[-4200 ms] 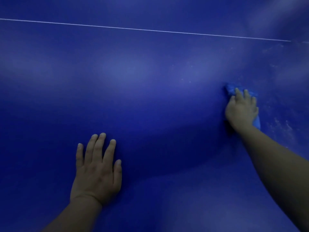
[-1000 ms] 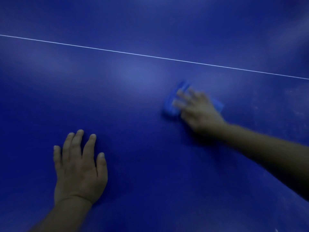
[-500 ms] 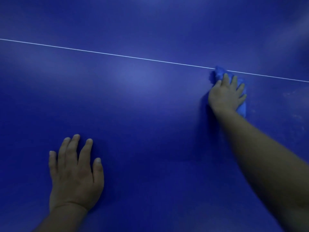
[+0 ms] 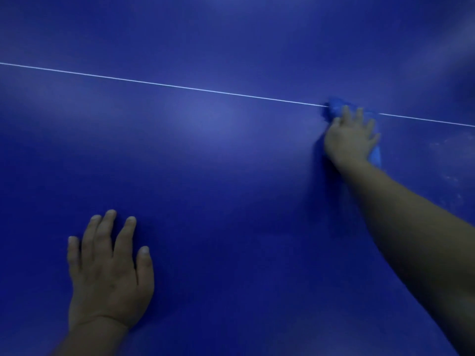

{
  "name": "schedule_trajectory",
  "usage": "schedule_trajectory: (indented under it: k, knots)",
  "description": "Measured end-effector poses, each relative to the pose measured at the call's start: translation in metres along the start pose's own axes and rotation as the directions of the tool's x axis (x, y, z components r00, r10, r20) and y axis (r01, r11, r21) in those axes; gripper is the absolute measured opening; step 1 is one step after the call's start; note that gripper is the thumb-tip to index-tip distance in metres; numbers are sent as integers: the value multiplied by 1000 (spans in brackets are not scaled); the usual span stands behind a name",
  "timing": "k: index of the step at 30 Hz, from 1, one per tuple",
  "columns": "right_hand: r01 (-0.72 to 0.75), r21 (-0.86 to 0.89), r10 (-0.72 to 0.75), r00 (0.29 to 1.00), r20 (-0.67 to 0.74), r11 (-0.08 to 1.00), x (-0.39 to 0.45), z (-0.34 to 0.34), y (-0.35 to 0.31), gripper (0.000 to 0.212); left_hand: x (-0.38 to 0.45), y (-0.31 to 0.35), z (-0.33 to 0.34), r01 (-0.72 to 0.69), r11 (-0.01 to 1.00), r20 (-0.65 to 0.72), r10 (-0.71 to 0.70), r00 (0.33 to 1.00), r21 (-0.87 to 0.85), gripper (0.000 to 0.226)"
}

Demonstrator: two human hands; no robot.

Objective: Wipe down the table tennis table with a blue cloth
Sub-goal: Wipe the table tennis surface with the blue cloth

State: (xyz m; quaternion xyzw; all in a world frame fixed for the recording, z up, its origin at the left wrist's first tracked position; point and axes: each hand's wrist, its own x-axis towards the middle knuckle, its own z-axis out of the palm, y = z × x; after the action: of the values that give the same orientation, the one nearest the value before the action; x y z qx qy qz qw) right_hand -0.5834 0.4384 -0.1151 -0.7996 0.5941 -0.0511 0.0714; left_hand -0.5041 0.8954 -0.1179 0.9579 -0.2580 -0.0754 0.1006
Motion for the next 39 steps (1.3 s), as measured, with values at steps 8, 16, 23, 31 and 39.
schedule_trajectory:
  k: [8, 16, 23, 31, 39]
  knots:
    - [396, -113, -399, 917, 2, 911, -19, 10, -8, 51, 0, 0, -1, 10, 1000, 2, -10, 1000, -9, 68]
    - [500, -29, -497, 865, 71, 866, -61, 0, 10, 53, 0, 2, -4, 8, 1000, 16, -7, 1000, -13, 68]
    - [987, 154, -950, -12, 312, 38, -245, -12, 100, 58, -2, 2, -5, 4, 999, 3, -4, 1000, -46, 68]
    - [545, -105, -539, 838, 84, 832, -26, -14, 25, 48, -4, -1, -1, -16, 998, -37, 14, 999, -54, 66]
    - [982, 108, -966, 128, 224, 155, -247, -7, 36, 55, -6, -2, -2, -26, 996, -54, 21, 998, -88, 63]
